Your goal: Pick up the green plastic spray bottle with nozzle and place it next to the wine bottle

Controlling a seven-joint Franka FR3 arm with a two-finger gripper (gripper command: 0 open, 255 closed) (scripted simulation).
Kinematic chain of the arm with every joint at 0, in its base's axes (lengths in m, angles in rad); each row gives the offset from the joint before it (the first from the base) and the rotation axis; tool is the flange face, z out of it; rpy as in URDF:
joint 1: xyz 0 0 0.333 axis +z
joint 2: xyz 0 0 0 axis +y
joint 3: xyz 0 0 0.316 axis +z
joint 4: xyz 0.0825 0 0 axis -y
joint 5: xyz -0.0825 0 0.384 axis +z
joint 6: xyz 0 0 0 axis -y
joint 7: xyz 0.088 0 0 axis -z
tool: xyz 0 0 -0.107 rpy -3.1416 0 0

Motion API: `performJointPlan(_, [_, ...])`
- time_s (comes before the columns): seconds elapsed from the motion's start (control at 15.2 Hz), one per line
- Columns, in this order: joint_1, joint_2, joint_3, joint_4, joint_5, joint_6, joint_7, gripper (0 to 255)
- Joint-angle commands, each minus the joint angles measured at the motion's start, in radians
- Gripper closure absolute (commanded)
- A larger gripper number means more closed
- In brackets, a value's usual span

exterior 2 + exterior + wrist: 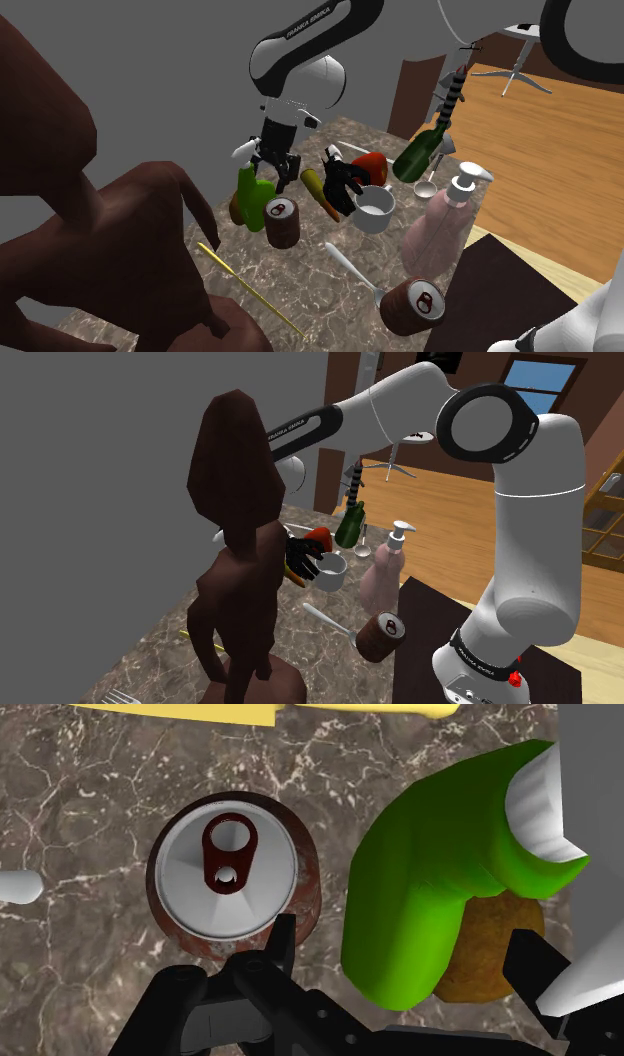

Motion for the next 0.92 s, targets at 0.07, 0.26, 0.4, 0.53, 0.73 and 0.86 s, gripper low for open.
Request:
performJointPlan(0.07, [0.000, 0.000, 0.000, 0.000, 0.000, 0.000, 0.000, 255])
performJointPlan(0.26, [0.000, 0.000, 0.000, 0.000, 0.000, 0.000, 0.000, 255])
performJointPlan(0.4, [0.000, 0.000, 0.000, 0.000, 0.000, 0.000, 0.000, 255])
performJointPlan(0.53, [0.000, 0.000, 0.000, 0.000, 0.000, 0.000, 0.000, 255])
performJointPlan(0.73, [-0.001, -0.015, 0.000, 0.006, -0.002, -0.019, 0.009, 255])
performJointPlan(0.86, [-0.003, -0.028, 0.000, 0.013, -0.003, -0.038, 0.018, 255])
